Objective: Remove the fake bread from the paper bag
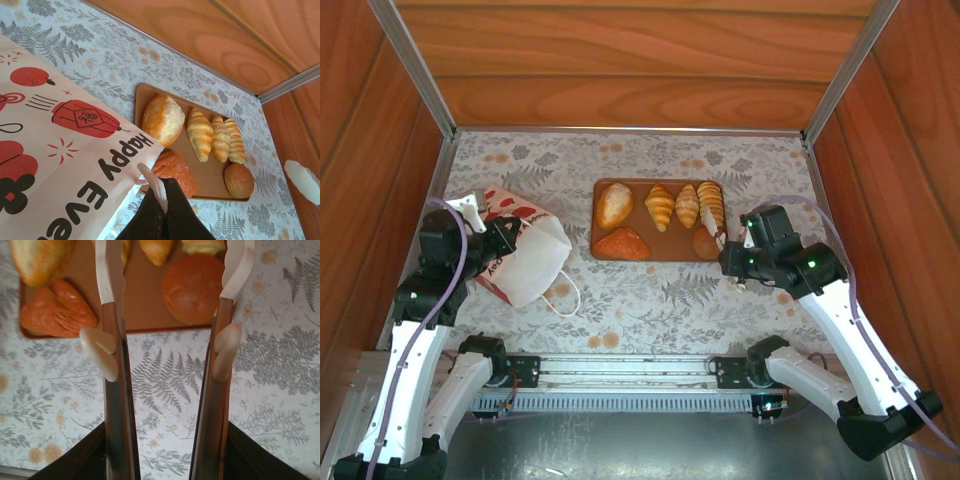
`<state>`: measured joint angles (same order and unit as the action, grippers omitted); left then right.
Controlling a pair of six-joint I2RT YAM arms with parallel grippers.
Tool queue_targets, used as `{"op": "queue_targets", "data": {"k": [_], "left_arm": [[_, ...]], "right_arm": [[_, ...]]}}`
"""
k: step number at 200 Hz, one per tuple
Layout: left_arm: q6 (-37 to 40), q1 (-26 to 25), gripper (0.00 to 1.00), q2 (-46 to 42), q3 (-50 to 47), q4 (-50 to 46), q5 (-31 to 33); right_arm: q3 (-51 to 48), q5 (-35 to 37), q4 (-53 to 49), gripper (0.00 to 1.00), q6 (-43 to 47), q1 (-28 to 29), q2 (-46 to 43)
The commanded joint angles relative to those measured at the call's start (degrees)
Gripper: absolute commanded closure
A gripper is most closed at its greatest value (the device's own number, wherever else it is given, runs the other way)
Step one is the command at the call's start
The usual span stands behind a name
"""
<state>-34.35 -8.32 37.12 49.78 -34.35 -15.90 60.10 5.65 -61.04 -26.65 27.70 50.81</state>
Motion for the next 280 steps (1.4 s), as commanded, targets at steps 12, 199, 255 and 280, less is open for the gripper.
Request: {"op": "queue_targets", "data": {"k": [12,199,255,280], "left_arm": [[0.9,-0.3,1.00,-1.1,-0.1,0.8,0.2],[6.7,-0.3,1.00,-6.8,0.9,-7.3,-4.1],[7.3,-0.3,1.00,-8.5,2.4,-10.4,-3.9],[6.7,-0.3,1.00,-8.6,2.8,-10.4,-2.8]], "right_arm": [[0.1,-10.9,8.0,0.50,3.5,-0.3,-1.2],[10.4,-8.9,32.9,0.57,23.0,46.1,33.9],[24.7,-0.1,31.4,0.57,24.2,48.7,51.8],[28.6,4.7,31.1,0.57,24.1,49.0,56.3]]}}
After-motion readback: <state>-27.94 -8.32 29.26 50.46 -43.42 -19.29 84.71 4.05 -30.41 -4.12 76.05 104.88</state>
